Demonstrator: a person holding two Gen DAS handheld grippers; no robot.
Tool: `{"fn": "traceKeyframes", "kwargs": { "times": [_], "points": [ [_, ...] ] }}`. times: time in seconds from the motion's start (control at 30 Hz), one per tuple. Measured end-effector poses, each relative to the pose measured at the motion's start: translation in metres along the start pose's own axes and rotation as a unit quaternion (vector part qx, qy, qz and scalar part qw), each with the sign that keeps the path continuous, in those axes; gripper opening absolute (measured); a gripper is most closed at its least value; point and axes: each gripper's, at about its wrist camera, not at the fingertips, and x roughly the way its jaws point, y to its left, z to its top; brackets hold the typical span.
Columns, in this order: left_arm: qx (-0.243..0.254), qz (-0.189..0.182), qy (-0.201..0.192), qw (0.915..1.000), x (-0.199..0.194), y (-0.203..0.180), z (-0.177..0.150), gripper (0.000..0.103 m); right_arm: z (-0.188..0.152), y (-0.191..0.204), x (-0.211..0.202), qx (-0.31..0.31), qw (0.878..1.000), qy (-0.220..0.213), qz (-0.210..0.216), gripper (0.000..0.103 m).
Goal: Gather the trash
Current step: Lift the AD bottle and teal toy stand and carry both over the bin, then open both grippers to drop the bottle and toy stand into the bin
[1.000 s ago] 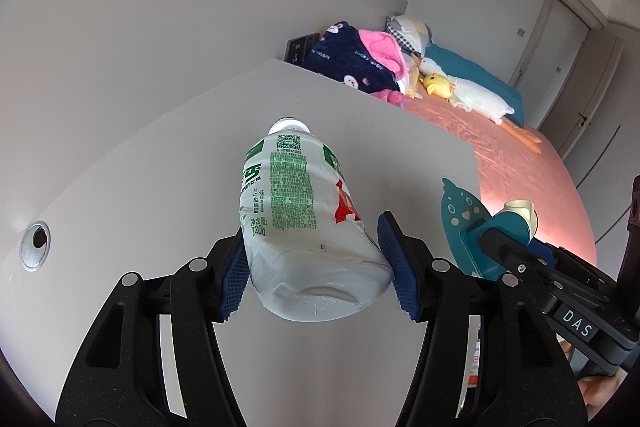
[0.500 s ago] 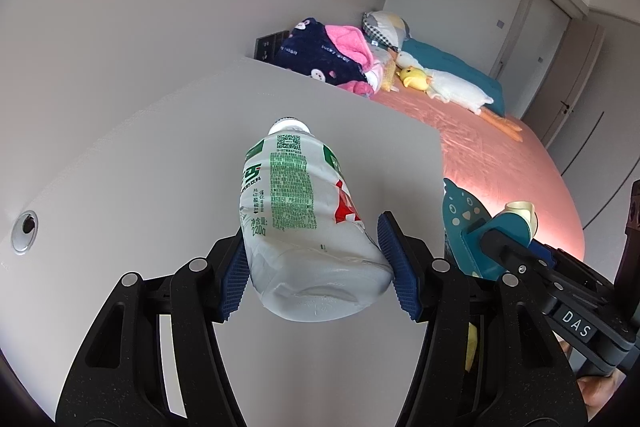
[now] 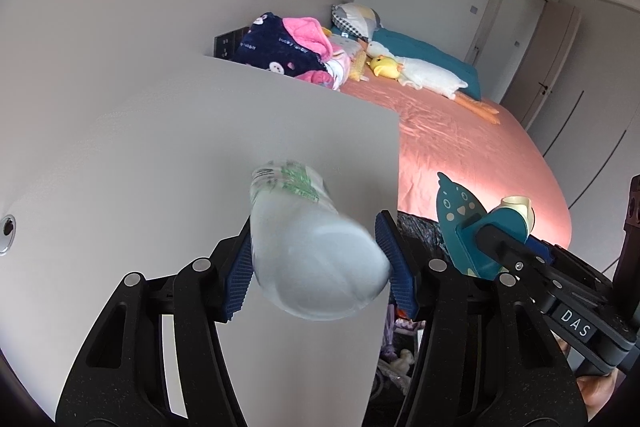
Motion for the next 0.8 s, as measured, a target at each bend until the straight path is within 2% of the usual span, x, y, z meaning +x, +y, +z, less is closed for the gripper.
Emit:
{"fn": "traceKeyframes", "kwargs": {
  "times": [0.23, 0.8],
  "points": [
    [0.016, -0.016, 0.010, 0.9997, 0.008, -0.022, -0.005, 0.032, -0.006, -0.020, -0.014, 0.000, 1.000, 0.002, -0.003, 0.040],
    [0.080, -0.052, 0.007, 0.9954, 0.015, -0.095, 0.004, 0.032, -0.002, -0.074, -0.057, 0.044, 0.998, -0.035, -0.039, 0.040]
  ]
}}
